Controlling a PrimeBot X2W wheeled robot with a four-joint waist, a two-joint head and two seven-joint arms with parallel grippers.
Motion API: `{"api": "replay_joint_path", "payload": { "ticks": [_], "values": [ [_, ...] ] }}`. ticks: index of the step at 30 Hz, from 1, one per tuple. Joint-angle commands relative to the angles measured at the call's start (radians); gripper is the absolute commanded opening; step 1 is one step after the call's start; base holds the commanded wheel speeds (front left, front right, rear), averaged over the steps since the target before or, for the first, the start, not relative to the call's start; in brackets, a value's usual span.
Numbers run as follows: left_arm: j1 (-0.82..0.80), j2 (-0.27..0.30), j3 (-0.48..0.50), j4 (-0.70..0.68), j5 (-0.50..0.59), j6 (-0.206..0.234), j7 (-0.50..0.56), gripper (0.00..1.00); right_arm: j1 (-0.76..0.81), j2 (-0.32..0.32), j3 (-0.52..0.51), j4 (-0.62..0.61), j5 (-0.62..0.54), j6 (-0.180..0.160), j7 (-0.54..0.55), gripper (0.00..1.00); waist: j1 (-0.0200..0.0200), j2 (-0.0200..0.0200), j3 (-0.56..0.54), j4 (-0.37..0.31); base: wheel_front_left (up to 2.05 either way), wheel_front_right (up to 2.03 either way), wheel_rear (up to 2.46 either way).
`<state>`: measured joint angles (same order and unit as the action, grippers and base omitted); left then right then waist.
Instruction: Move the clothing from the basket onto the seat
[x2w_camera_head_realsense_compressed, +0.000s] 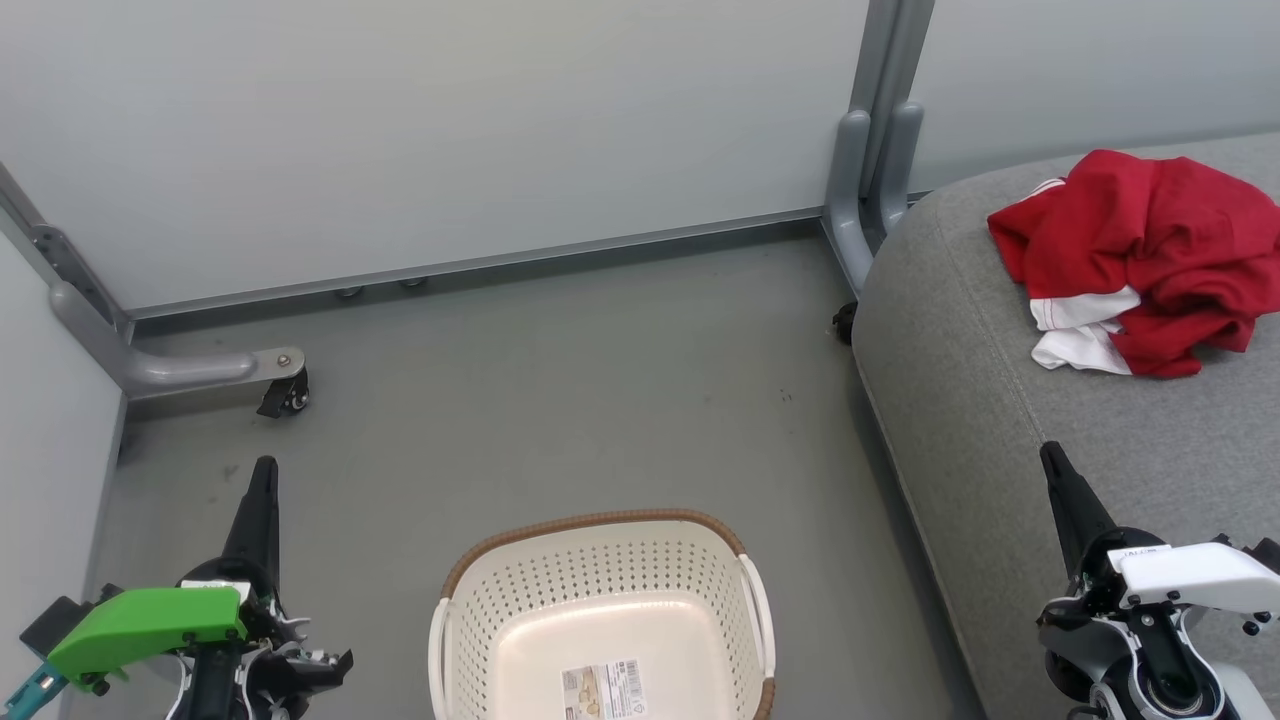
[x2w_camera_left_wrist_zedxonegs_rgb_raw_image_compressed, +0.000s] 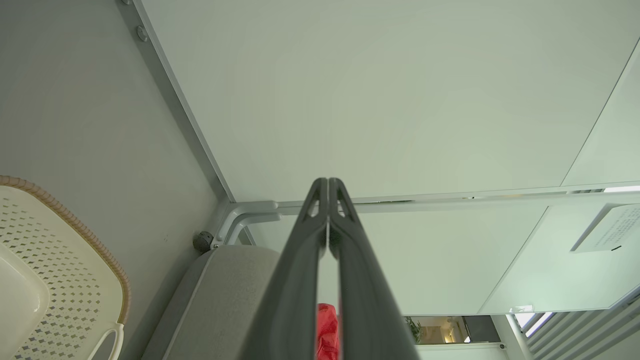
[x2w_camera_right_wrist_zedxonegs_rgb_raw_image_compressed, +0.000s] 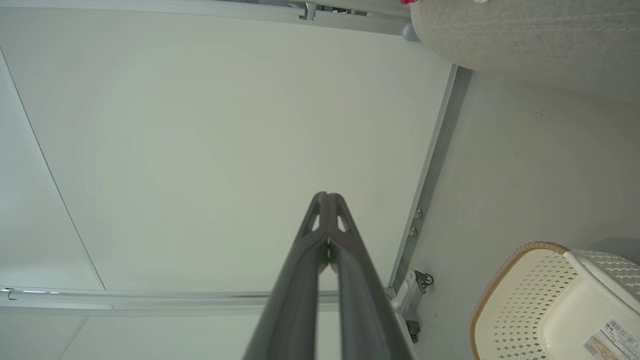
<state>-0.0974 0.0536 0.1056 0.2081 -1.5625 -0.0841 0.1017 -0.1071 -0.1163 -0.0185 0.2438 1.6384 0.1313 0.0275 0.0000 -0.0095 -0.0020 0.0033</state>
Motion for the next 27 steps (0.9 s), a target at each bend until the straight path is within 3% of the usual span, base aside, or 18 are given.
{"api": "replay_joint_path", "payload": {
  "ticks": [1,27],
  "values": [
    [-0.018,-0.001,0.007,-0.004,-0.019,-0.006,0.005,0.00,-0.011,-0.008,0.001,0.003,0.021,-0.001,0.006,0.00,0.0000,0.0091,0.000,-0.001,0.00,0.00,0.00],
    [-0.017,-0.004,0.013,-0.005,-0.050,-0.008,0.016,0.00,-0.013,-0.017,0.010,0.004,0.069,-0.001,0.003,0.00,0.0000,0.0095,0.001,-0.004,0.00,0.00,0.00]
  ]
}}
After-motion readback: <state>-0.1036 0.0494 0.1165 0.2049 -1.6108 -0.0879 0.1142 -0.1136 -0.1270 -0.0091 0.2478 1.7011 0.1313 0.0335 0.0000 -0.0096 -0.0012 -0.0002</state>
